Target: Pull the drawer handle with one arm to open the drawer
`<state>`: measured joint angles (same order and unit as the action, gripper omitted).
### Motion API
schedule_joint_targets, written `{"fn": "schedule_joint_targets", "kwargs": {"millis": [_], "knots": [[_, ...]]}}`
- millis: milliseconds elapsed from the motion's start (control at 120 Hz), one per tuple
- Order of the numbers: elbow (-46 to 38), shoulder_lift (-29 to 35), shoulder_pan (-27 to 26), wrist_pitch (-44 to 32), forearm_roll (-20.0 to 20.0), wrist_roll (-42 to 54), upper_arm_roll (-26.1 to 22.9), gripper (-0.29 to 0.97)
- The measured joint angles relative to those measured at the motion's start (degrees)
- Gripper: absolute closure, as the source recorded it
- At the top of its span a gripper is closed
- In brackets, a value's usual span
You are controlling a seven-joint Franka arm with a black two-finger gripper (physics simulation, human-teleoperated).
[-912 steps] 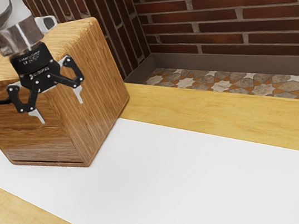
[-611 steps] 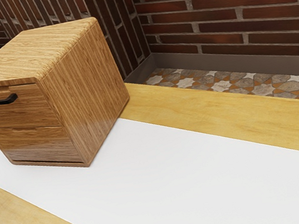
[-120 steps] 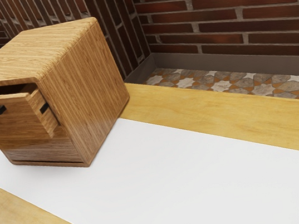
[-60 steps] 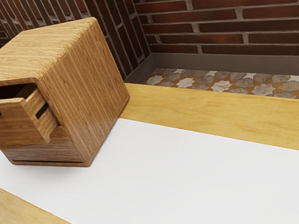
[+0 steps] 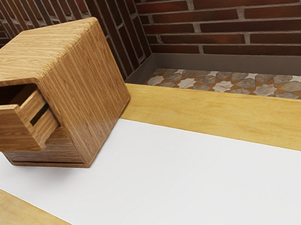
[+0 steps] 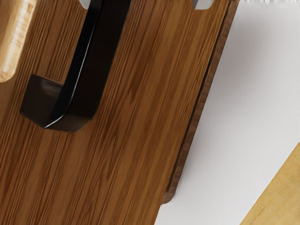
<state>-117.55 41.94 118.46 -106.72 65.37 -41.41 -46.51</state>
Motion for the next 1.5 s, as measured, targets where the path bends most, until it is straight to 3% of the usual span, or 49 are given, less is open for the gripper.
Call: {"fn": "schedule_joint_targets", "kwargs": {"millis": [908, 1500], "knots": [[-8.5, 3.8, -7.5, 0.4, -0.1, 0.4, 9.8, 0.51], [-11.6, 6.1, -9.4, 0.5, -0.2, 0.9, 13.0, 0.51]]}}
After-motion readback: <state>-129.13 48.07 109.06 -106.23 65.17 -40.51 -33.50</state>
